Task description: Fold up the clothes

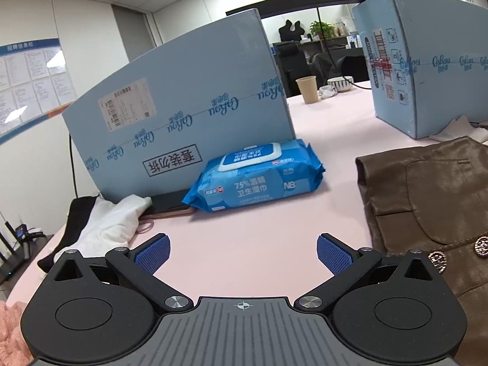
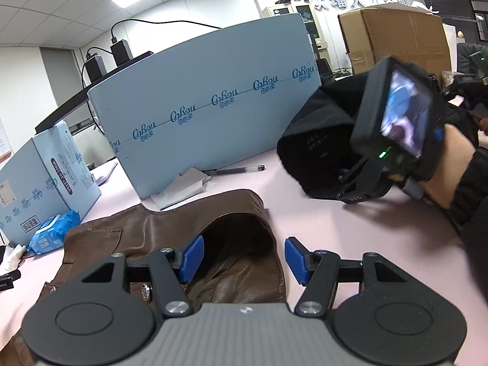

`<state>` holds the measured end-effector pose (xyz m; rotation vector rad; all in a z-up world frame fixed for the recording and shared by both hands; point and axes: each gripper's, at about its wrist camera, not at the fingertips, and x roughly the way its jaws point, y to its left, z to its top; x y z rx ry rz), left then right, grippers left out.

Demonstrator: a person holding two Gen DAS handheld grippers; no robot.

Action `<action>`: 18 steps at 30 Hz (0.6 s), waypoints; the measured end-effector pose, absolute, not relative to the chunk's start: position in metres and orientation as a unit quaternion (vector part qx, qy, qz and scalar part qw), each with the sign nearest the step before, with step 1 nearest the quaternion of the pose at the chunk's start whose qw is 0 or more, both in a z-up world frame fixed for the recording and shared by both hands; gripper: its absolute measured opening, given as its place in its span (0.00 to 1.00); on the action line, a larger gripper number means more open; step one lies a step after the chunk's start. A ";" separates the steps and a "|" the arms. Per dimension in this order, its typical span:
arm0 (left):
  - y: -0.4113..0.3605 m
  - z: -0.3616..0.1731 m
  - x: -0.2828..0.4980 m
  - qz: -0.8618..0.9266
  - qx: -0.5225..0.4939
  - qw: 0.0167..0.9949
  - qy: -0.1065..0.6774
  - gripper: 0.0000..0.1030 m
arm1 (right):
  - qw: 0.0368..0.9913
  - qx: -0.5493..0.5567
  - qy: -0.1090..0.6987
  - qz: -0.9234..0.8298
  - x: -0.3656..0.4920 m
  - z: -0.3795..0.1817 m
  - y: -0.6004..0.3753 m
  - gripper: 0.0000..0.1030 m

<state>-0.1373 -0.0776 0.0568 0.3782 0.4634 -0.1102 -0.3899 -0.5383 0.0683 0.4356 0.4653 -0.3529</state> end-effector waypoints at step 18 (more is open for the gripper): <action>-0.061 0.051 -0.130 -0.086 0.136 0.949 0.271 1.00 | 0.930 0.226 0.233 -0.171 -0.396 0.068 -0.539 0.60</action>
